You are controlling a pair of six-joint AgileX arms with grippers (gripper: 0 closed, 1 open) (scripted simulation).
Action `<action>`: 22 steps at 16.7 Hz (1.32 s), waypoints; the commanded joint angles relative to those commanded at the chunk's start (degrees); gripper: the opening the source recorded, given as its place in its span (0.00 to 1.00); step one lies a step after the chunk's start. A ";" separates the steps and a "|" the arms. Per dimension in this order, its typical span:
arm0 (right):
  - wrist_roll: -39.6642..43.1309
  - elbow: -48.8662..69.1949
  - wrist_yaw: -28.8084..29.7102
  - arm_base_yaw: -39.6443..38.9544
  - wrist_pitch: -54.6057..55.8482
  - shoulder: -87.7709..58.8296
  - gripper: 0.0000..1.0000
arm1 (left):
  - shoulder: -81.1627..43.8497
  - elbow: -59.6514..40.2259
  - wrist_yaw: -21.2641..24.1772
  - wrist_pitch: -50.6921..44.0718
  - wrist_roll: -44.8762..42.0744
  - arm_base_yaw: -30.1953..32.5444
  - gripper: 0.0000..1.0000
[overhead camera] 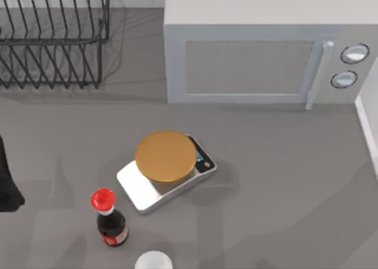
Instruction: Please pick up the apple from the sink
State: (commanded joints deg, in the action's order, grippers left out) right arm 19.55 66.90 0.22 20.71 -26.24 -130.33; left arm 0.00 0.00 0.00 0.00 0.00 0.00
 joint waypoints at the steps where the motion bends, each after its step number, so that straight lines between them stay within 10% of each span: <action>1: -0.01 -0.34 0.00 0.00 0.69 -0.62 1.00 | 0.00 0.00 0.00 0.00 0.00 0.00 1.00; 5: -0.02 -0.40 0.01 0.00 0.80 -0.72 1.00 | 0.00 0.00 0.00 0.00 0.00 0.00 1.00; 18: -0.02 -0.40 0.01 0.00 0.80 -0.72 0.02 | 0.00 0.00 0.00 0.00 0.00 0.00 1.00; 22: -0.02 -0.40 0.01 0.00 0.80 -0.72 0.00 | 0.00 0.00 0.00 0.00 0.00 0.00 1.00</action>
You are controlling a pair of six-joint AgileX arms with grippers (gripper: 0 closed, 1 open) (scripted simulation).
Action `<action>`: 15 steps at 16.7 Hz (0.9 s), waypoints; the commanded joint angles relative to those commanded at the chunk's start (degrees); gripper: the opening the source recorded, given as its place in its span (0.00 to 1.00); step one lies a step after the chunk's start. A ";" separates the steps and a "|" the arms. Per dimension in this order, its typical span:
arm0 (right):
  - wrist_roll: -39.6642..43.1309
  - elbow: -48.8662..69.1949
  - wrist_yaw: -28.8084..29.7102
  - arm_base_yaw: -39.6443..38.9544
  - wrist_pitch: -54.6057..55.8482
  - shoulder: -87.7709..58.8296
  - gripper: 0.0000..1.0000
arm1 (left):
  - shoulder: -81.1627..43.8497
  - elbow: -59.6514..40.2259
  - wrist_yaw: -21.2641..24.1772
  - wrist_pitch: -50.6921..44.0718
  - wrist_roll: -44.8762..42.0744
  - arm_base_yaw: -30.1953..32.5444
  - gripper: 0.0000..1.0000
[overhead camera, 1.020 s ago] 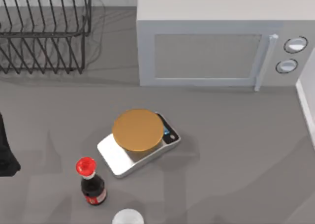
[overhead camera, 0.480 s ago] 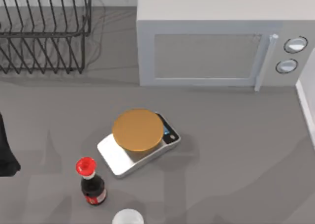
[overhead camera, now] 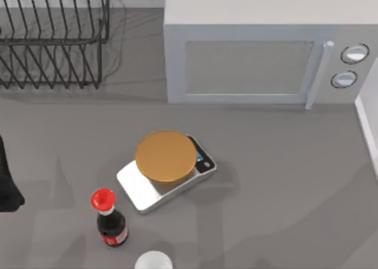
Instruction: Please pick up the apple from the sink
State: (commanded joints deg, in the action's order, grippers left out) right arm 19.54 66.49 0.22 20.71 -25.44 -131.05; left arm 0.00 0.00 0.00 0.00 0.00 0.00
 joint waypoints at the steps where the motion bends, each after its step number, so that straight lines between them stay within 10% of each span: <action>1: 0.00 0.00 0.00 0.00 0.00 0.00 0.00 | 0.00 0.00 0.00 0.00 0.00 0.00 1.00; 15: -0.10 19.38 -1.15 0.36 -29.69 11.83 0.00 | 0.00 0.00 0.00 0.00 0.00 0.00 1.00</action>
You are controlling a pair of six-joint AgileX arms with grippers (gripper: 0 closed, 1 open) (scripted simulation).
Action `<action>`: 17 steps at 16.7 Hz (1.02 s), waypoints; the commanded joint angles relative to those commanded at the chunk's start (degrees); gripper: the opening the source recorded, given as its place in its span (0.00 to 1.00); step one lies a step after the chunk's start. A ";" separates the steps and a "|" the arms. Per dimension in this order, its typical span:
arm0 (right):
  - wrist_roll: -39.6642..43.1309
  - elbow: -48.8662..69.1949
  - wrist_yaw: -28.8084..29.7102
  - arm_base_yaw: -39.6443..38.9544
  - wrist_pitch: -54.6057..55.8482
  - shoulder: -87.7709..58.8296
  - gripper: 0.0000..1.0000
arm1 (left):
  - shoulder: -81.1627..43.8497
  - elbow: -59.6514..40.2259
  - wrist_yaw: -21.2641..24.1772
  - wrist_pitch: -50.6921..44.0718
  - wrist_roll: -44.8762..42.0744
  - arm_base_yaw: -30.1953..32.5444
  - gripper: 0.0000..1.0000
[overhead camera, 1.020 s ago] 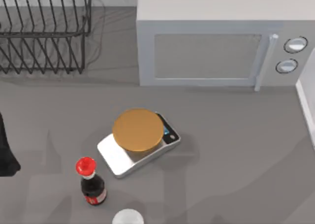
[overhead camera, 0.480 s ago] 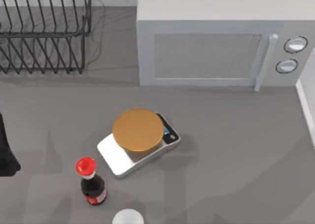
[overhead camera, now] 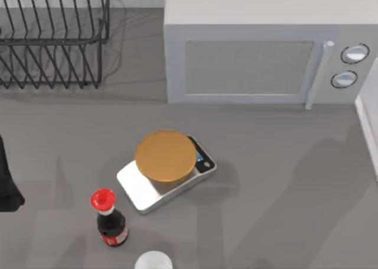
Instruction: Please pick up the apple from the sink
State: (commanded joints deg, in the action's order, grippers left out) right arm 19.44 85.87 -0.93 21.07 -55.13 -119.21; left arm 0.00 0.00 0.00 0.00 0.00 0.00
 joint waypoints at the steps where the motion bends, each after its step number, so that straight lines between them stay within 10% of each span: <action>1: 0.04 2.75 -0.01 0.02 -4.69 1.46 0.00 | 0.00 0.00 0.00 0.00 0.00 0.00 1.00; 7: 0.07 15.28 -0.07 -0.06 -24.01 9.47 0.00 | 0.00 0.00 0.00 0.00 0.00 0.00 1.00; 17: -3.83 16.34 0.22 -4.12 -25.42 10.58 0.00 | 0.00 0.00 0.00 0.00 0.00 0.00 1.00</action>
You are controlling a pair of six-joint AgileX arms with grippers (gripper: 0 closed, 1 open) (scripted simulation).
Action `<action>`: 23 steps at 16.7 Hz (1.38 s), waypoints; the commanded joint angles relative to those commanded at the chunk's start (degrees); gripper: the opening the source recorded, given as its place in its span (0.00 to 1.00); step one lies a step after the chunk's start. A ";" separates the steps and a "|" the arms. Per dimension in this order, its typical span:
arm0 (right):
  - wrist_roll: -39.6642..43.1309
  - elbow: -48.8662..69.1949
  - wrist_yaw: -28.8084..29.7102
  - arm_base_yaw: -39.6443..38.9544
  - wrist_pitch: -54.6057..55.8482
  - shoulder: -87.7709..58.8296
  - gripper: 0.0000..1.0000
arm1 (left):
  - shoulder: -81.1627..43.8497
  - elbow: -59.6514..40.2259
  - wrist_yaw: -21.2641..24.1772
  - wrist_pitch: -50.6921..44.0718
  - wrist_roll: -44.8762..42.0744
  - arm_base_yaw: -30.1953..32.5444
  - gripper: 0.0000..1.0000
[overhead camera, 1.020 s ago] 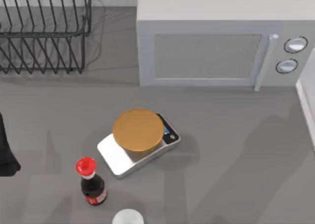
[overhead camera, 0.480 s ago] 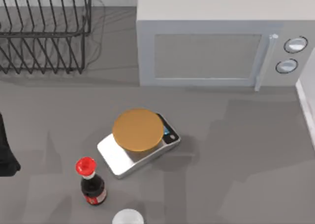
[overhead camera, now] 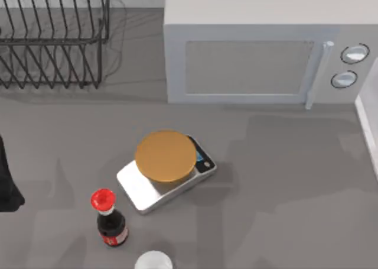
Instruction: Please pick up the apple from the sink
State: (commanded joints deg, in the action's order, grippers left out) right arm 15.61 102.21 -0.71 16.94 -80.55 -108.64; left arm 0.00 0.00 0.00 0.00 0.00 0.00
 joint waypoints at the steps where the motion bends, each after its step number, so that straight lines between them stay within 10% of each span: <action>1: -2.38 -0.11 0.16 -2.45 0.07 0.07 0.00 | 0.00 0.00 0.00 0.00 0.00 0.00 1.00; 12: -48.97 -4.42 1.00 -50.25 0.77 1.68 0.00 | 0.00 0.00 0.00 0.00 0.00 0.00 1.00; 23: -55.85 -6.63 0.68 -56.12 1.64 1.80 0.00 | 0.00 0.00 0.00 0.00 0.00 0.00 1.00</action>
State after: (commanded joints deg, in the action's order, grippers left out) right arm -40.25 95.58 -0.04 -39.17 -78.90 -106.83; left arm 0.00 0.00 0.00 0.00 0.00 0.00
